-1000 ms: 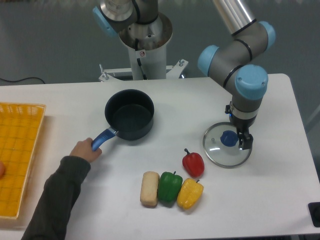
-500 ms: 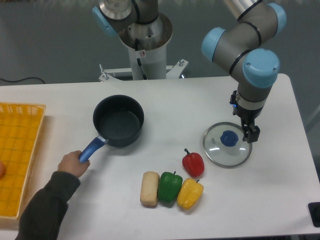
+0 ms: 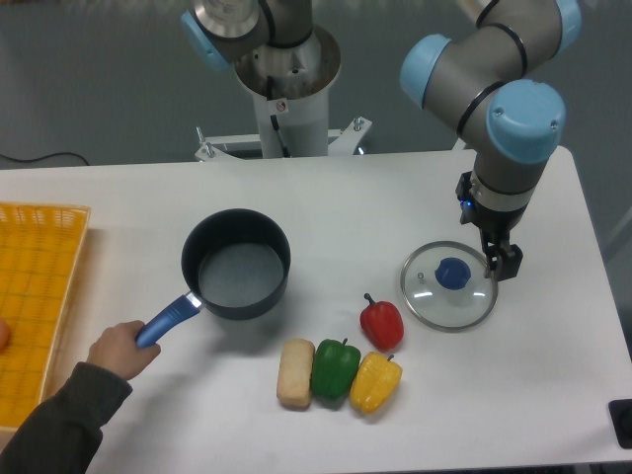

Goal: Place the lid on the table
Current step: 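Open the gripper and raise it off the lid knob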

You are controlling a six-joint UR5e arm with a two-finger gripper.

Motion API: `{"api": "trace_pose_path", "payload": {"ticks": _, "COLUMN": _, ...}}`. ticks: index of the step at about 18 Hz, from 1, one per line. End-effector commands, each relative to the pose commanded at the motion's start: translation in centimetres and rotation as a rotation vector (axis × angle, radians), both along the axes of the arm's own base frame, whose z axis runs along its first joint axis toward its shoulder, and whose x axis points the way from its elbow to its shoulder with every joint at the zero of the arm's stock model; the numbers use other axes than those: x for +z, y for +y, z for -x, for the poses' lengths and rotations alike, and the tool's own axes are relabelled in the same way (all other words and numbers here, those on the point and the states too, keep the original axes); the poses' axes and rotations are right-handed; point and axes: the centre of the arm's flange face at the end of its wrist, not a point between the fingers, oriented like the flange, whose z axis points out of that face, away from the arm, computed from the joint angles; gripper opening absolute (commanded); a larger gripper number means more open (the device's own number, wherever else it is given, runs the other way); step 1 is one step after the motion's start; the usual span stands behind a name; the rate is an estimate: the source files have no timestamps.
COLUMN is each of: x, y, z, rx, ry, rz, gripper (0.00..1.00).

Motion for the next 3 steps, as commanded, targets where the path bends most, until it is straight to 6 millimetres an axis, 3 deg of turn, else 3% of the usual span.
{"api": "trace_pose_path", "payload": {"ticks": 3, "x": -0.25, "y": 0.5, "z": -0.39, "rx": -0.001, "ry": -0.006, "rz": -0.001, "gripper": 1.0}}
